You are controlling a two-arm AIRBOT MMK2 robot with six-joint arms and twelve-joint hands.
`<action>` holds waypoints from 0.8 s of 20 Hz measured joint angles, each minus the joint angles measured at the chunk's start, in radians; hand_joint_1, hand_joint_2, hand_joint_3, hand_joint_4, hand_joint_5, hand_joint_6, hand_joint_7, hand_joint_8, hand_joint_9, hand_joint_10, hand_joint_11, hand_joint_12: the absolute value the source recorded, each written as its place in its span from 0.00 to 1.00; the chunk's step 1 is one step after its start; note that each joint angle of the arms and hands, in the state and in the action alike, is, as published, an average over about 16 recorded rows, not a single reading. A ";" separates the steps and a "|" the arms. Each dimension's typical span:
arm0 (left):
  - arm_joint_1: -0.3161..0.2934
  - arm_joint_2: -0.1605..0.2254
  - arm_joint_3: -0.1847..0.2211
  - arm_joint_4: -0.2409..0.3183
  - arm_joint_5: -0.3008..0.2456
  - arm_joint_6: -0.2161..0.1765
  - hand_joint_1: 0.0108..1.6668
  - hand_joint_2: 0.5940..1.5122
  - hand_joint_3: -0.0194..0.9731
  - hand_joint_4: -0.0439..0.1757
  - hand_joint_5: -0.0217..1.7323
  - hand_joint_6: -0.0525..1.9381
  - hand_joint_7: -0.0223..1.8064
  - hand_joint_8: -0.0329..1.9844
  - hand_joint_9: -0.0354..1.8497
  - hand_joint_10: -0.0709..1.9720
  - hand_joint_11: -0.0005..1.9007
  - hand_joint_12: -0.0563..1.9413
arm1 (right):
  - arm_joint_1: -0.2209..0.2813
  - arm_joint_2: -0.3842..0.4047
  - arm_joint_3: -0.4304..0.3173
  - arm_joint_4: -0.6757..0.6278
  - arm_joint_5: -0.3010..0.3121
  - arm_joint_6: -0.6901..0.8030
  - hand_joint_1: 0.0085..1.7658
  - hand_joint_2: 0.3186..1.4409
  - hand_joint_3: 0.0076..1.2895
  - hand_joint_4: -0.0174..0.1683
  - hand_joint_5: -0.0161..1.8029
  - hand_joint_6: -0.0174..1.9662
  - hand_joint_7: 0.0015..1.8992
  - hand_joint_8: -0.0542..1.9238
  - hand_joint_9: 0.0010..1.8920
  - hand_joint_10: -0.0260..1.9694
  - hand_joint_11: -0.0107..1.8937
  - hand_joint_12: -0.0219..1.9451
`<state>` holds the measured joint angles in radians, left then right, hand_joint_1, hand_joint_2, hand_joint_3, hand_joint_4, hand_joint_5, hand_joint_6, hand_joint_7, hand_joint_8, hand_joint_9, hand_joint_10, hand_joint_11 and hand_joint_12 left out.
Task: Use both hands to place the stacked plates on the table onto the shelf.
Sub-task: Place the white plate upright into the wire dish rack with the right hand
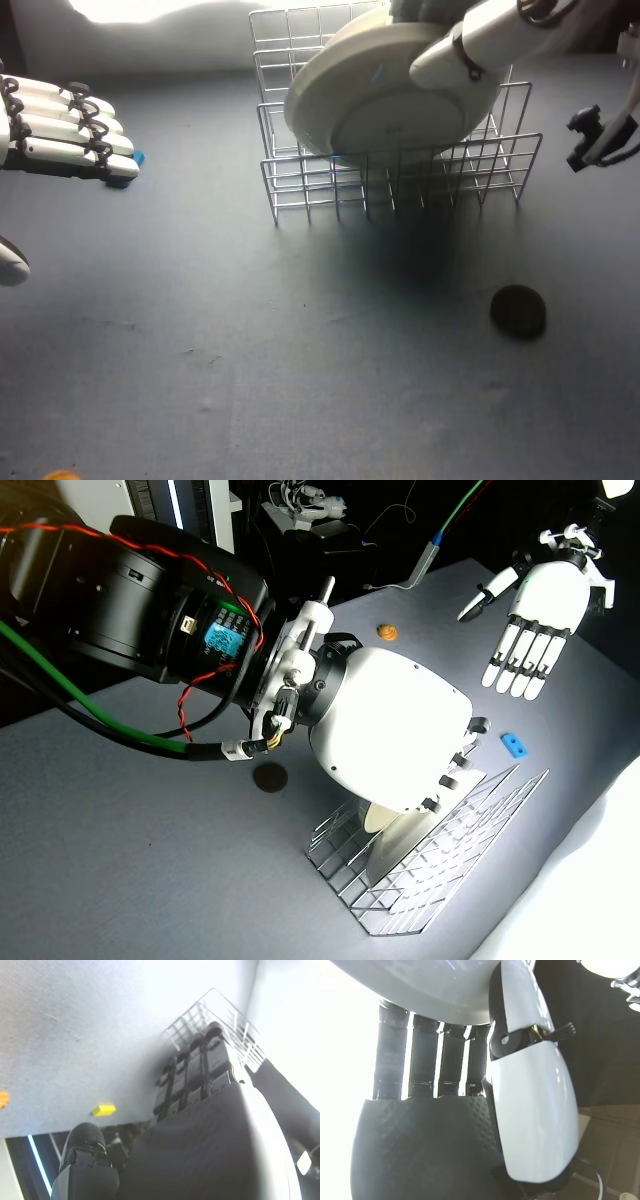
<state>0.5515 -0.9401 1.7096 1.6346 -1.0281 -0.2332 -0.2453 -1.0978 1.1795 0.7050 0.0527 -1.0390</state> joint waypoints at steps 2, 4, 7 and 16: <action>0.000 0.000 0.000 0.000 0.000 0.000 0.00 0.57 0.03 0.19 0.02 0.03 0.02 0.02 0.03 0.04 0.01 0.03 | -0.008 -0.005 0.006 0.001 0.007 0.000 0.73 0.63 0.00 0.05 0.51 0.44 0.55 0.44 0.56 0.48 0.48 0.64; -0.001 0.000 0.000 0.000 0.000 0.000 0.00 0.57 0.04 0.19 0.02 0.03 0.02 0.02 0.03 0.04 0.01 0.03 | -0.017 -0.009 0.011 0.002 0.014 0.000 0.73 0.63 0.00 0.05 0.51 0.44 0.55 0.44 0.55 0.49 0.48 0.65; -0.001 0.000 0.000 0.000 0.000 0.000 0.00 0.57 0.03 0.19 0.02 0.03 0.02 0.02 0.03 0.04 0.01 0.03 | -0.030 -0.014 0.017 0.003 0.026 0.000 0.73 0.63 0.00 0.05 0.51 0.44 0.56 0.44 0.55 0.49 0.48 0.65; -0.004 0.000 0.000 0.000 0.000 0.000 0.00 0.57 0.04 0.19 0.02 0.03 0.03 0.02 0.03 0.04 0.01 0.03 | -0.065 -0.024 0.025 0.007 0.051 0.001 0.72 0.63 0.00 0.05 0.51 0.45 0.55 0.44 0.55 0.49 0.48 0.65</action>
<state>0.5479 -0.9401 1.7096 1.6349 -1.0280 -0.2333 -0.3100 -1.1220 1.2047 0.7117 0.1040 -1.0381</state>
